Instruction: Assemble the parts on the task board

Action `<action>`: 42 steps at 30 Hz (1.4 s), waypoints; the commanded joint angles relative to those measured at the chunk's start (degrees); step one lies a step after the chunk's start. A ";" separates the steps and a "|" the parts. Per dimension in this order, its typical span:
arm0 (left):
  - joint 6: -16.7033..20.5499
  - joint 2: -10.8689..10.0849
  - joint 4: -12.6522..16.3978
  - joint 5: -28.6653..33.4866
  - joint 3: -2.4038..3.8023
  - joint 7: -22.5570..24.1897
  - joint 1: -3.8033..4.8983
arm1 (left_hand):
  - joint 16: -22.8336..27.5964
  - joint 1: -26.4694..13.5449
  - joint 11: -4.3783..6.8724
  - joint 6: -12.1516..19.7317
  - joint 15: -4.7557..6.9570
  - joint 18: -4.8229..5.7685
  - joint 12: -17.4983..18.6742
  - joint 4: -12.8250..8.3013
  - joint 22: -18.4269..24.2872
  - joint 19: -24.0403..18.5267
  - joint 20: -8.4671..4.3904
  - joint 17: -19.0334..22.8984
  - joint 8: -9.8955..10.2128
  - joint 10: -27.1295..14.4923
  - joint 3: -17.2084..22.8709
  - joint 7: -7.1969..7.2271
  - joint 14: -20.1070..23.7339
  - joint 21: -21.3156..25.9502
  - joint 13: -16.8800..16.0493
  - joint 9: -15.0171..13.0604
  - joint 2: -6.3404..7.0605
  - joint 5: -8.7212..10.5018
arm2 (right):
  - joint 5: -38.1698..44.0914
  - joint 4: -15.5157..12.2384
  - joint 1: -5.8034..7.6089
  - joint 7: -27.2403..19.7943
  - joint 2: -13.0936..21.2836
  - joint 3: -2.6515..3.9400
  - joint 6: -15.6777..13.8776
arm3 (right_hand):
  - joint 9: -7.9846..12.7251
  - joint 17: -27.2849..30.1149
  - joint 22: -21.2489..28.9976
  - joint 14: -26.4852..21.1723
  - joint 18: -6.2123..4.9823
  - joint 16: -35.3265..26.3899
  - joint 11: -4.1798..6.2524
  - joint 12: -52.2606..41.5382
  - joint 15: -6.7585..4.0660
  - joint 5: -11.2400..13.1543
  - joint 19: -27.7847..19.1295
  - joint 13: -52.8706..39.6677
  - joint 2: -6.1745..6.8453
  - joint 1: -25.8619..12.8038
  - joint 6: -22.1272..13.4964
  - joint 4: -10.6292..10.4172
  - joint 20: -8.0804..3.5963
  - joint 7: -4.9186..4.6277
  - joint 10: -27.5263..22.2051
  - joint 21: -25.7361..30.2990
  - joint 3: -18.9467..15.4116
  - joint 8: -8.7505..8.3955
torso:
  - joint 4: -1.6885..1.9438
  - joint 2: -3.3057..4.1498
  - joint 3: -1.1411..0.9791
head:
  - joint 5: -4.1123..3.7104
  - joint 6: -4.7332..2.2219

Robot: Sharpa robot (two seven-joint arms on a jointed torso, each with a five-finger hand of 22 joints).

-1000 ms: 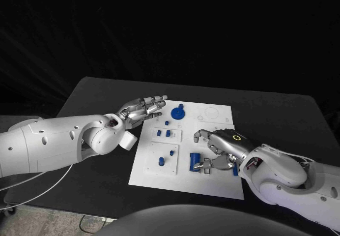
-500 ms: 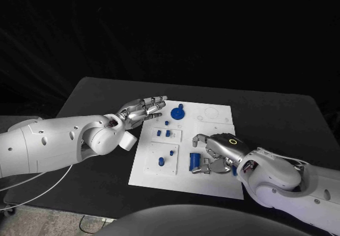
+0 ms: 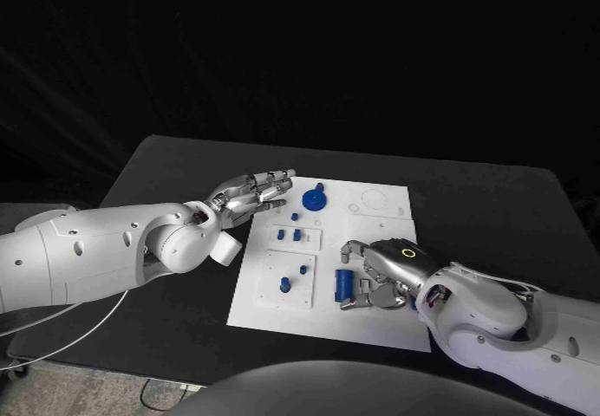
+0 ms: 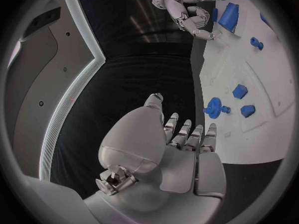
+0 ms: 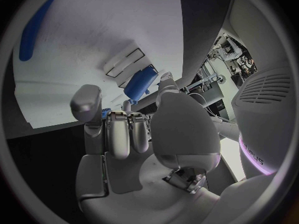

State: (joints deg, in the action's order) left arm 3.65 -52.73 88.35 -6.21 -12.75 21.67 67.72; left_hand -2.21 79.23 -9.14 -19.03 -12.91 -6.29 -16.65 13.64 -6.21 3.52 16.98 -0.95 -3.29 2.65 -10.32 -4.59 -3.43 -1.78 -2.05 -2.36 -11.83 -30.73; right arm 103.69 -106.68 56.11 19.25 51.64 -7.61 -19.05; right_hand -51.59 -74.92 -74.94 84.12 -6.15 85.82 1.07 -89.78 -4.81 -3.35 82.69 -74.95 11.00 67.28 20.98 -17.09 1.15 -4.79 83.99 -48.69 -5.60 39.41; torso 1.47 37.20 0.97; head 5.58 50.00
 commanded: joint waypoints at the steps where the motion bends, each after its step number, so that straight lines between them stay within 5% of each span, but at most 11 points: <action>1: -1.38 0.04 0.09 0.01 0.03 0.56 -0.04 | -0.38 0.50 -0.48 -0.18 -0.37 0.91 -0.20 -0.32 -0.09 0.33 -0.01 -0.08 -0.22 -0.01 -0.10 -0.42 0.14 -0.17 -0.08 -0.07 -0.05 -0.16 | 1.02 0.08 -0.09 1.23 -0.14 0.01 2.23 | 0.10 -6.74 -6.15 4.22 -0.40 -0.09 -0.48 -0.22 0.40 -0.41 0.04 -15.05 -0.58 0.55 -0.44 0.12 0.43 -0.15 6.01 0.40 0.35 0.53 | -0.03 0.02 0.01 | 0.05 0.00; 9: -1.47 0.04 0.07 0.01 0.03 0.48 -0.05 | -0.38 0.50 -0.48 -0.18 -0.37 0.91 -0.20 -0.32 -0.09 0.33 -0.01 -0.08 -0.22 -0.01 -0.10 -0.42 0.14 -0.17 -0.08 -0.07 -0.05 -0.16 | 0.92 0.36 -0.14 1.06 -0.39 0.01 2.94 | 1.01 -6.57 -6.05 4.17 -0.50 -0.19 -0.59 -0.22 0.52 -5.11 -0.07 -15.05 -2.05 2.46 -1.49 0.29 0.63 -0.22 6.01 0.97 1.58 3.11 | -0.02 -0.02 0.01 | 0.06 0.00; 12: -1.51 0.05 0.06 0.01 0.03 0.45 -0.05 | -0.38 0.50 -0.48 -0.18 -0.37 0.91 -0.20 -0.32 -0.09 0.33 -0.01 -0.08 -0.22 -0.01 -0.10 -0.42 0.14 -0.17 -0.08 -0.07 -0.05 -0.16 | 0.76 0.47 -0.15 0.61 -0.44 0.01 2.61 | 2.06 -6.93 -6.10 4.25 -0.49 0.01 -0.46 -0.22 0.42 -14.10 -0.01 -15.05 -3.15 3.75 -1.70 0.53 0.59 -0.06 6.01 0.87 2.30 4.70 | -0.01 -0.02 0.00 | 0.05 0.00; 27: -1.63 0.10 -0.01 0.01 0.03 0.32 -0.07 | -0.42 0.55 -0.53 -0.20 -0.39 0.96 -0.21 -0.40 -0.18 0.42 -0.02 -0.09 -0.23 0.01 -0.07 -0.45 0.10 -0.22 -0.08 -0.07 -0.07 -0.21 | -0.56 0.53 -0.17 -1.12 -0.33 0.01 1.68 | 6.81 -7.14 -6.19 4.30 -0.48 0.13 -0.20 -0.22 0.22 -41.29 0.13 -15.05 -4.19 3.97 -1.33 0.57 0.41 0.18 6.01 0.80 3.22 7.83 | 0.00 -0.02 -0.01 | 0.13 0.00; 42: -1.77 0.00 -0.08 0.01 0.03 -0.04 -0.10 | -0.45 0.54 -0.56 -0.15 -0.40 0.98 -0.27 -0.41 -0.19 0.44 -0.02 -0.10 -0.22 0.03 -0.06 -0.46 0.07 -0.23 -0.09 -0.06 -0.09 -0.22 | -1.68 -0.31 -0.18 -1.79 0.69 0.01 -0.95 | 11.60 -7.24 -6.23 4.35 -0.47 0.18 -0.03 -0.22 0.06 -53.97 0.24 -15.05 -5.03 -1.57 -0.51 0.34 0.30 0.33 6.01 0.76 6.24 8.63 | -0.02 0.00 0.01 | 0.33 0.00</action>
State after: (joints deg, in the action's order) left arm 3.19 -52.75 88.25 -6.21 -12.75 21.43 67.67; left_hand -2.43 79.23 -9.13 -19.24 -12.90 -6.28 -16.65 13.64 -6.35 3.51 16.99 -0.98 -3.29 2.64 -10.32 -4.79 -3.43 -1.78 -2.04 -2.35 -11.83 -30.73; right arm 102.42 -106.83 55.98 17.91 52.24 -7.61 -18.24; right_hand -39.98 -74.90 -74.91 83.91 -6.15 85.82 0.92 -89.78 -4.61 -57.05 82.48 -74.92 6.27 66.40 19.44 -16.19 1.35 -5.20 84.14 -47.92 -0.26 46.81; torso 1.46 37.19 0.97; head 5.90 50.00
